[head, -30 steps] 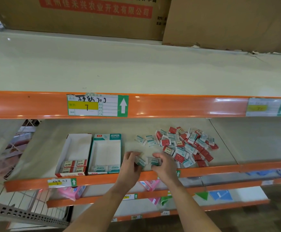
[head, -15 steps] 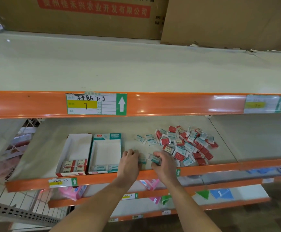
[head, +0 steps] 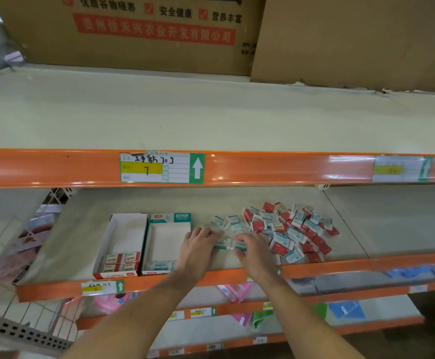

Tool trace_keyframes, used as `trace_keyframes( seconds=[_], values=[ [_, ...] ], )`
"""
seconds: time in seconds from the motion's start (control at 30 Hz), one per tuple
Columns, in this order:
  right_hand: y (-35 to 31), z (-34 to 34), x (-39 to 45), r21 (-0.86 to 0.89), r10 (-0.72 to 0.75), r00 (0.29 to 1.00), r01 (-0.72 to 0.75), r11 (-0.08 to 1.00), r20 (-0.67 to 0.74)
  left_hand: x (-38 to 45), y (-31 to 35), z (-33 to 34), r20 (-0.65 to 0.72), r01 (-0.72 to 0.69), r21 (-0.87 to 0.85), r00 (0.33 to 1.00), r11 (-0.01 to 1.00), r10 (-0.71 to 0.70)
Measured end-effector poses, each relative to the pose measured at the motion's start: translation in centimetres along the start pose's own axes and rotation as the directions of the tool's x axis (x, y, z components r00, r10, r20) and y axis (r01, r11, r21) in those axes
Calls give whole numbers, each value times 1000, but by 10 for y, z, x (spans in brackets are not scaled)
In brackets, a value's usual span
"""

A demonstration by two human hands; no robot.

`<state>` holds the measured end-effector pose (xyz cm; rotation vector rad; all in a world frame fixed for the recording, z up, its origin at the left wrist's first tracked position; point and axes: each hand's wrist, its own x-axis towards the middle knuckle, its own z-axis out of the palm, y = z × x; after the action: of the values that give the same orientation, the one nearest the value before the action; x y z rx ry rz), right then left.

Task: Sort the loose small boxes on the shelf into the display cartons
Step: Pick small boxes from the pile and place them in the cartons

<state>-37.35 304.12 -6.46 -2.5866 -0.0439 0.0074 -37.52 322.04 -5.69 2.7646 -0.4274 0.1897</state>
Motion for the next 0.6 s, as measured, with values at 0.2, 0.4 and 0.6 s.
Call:
trace_keyframes(
  seconds=[0.2,0.4,0.6],
  values=[
    [-28,6,9,58,-56,998,55,997,10,-4,-22,-20,-48,32,23,998,999,-31],
    [-60,16,19,43,-115,993,114,993,32,-12,-62,-40,-78,103,104,992,989,-96],
    [-95,33,24,65,-195,978,191,980,70,-25,-96,-56,52,177,182,981,967,-189]
  ],
)
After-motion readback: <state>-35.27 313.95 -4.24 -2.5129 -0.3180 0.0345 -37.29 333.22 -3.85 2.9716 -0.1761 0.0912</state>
